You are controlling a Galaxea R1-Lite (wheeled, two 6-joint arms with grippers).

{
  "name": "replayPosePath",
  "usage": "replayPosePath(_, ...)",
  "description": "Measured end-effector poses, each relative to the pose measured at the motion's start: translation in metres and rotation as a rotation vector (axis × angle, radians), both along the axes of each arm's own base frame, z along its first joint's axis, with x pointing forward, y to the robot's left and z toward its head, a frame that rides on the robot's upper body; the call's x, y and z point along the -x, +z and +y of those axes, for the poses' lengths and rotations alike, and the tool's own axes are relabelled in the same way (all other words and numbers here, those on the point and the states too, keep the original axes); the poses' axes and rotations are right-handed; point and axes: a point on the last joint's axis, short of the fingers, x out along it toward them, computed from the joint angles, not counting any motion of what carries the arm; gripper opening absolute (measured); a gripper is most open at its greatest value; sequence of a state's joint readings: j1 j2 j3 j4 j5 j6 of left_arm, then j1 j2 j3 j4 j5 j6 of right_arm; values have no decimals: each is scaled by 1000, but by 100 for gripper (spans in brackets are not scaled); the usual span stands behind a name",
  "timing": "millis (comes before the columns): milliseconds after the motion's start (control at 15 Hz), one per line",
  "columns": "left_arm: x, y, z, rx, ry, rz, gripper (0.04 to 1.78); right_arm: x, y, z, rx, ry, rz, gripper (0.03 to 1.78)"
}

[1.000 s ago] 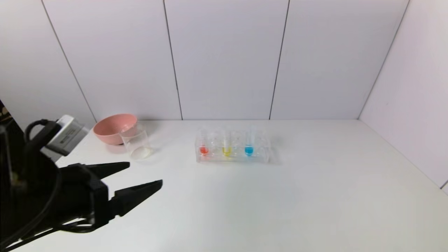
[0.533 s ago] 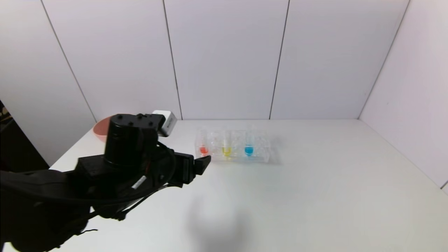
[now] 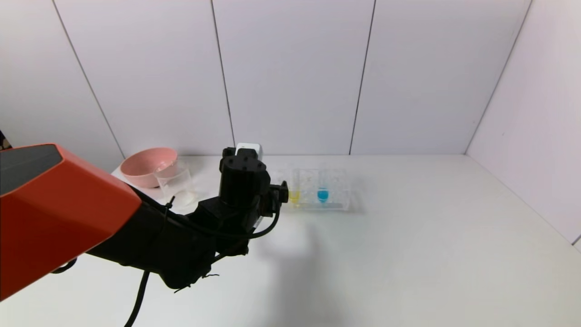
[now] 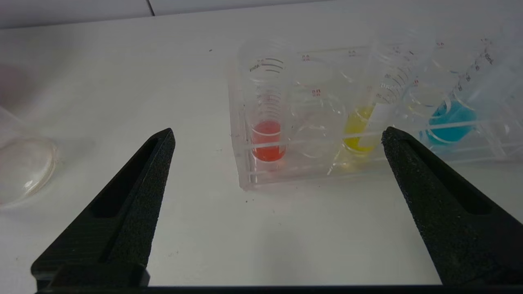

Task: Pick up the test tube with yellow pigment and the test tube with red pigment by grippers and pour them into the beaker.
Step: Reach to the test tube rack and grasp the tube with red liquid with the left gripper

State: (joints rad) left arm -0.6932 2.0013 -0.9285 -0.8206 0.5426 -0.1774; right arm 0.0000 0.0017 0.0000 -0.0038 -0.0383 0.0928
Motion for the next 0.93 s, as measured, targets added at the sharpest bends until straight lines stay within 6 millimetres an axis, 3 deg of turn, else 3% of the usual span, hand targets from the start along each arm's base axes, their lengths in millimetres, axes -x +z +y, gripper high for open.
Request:
replayPosePath(467,-32,-22,-7,-35,33,-18,176,0,0,0,0,0,0,171)
replayPosePath(800,-40,-26,-11,-45,32,-46,176,0,0,0,0,0,0,171)
replayPosePath(933,-40,-26,-11,-43,29,-59,166,0,0,0,0,0,0,171)
